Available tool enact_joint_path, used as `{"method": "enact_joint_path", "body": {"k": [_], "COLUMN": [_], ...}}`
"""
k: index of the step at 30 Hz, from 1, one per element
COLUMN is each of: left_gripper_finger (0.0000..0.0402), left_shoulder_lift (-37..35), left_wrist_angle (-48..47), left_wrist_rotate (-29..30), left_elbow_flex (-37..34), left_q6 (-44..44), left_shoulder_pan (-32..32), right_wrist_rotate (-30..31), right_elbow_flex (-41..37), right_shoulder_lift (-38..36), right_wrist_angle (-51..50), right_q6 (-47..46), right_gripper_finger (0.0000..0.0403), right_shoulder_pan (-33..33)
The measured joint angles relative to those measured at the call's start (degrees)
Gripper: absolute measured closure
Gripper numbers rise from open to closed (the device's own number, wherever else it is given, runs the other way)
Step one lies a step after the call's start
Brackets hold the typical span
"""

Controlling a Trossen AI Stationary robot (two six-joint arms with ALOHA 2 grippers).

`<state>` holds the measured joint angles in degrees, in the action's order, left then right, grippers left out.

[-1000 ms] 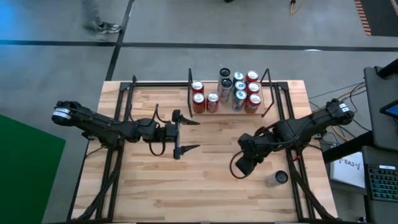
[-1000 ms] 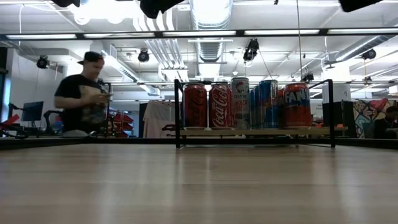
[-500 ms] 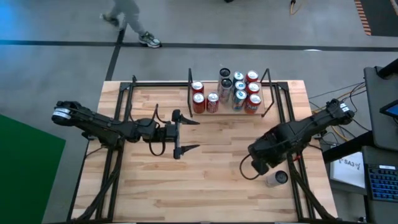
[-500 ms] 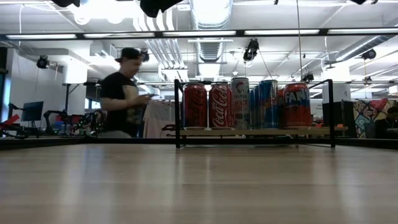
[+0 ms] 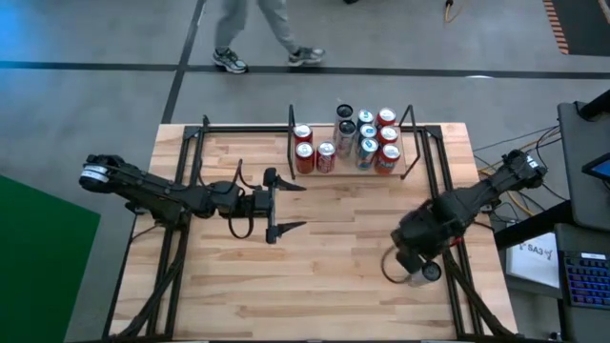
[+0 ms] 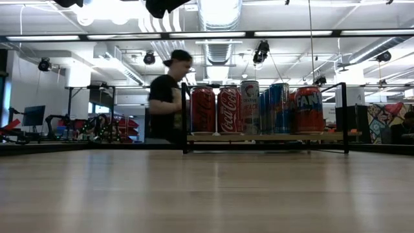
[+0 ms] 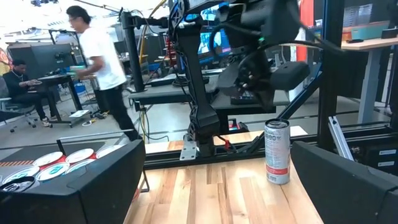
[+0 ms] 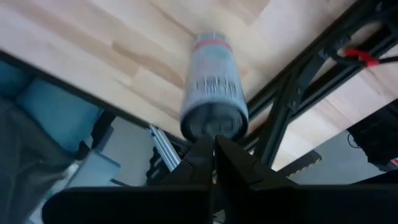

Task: Place canned beverage on shelf
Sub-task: Put the white and pink soda can on the shelf

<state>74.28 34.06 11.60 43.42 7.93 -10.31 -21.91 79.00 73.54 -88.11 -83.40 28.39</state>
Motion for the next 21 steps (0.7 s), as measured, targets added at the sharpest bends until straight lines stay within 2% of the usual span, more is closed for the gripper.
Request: {"method": "enact_joint_path", "body": {"k": [4, 11, 17, 21], "left_gripper_finger": [0.0012, 0.0012, 0.0012, 0.0012], "left_shoulder_lift": [0.0, 0.0, 0.0, 0.0], "left_wrist_angle": [0.1, 0.6, 1.8, 2.7], "left_wrist_rotate": [0.0, 0.0, 0.0, 0.0], "left_elbow_flex": [0.0, 0.0, 0.0, 0.1], "left_q6": [-0.1, -0.5, -0.8, -0.8], "left_shoulder_pan": [0.0, 0.0, 0.0, 0.0], "right_wrist_rotate": [1.4, 8.3, 13.1, 13.1], "right_elbow_flex": [0.0, 0.0, 0.0, 0.0], "right_shoulder_lift": [-2.1, -4.4, -3.7, -3.3], "right_wrist_angle": [0.7, 3.4, 3.3, 3.3], "right_q6": [-5.8, -17.4, -18.7, -18.7], "right_gripper_finger": [0.0394, 0.0394, 0.0394, 0.0383], "right_shoulder_pan": [6.4, 14.9, 17.2, 17.1]}}
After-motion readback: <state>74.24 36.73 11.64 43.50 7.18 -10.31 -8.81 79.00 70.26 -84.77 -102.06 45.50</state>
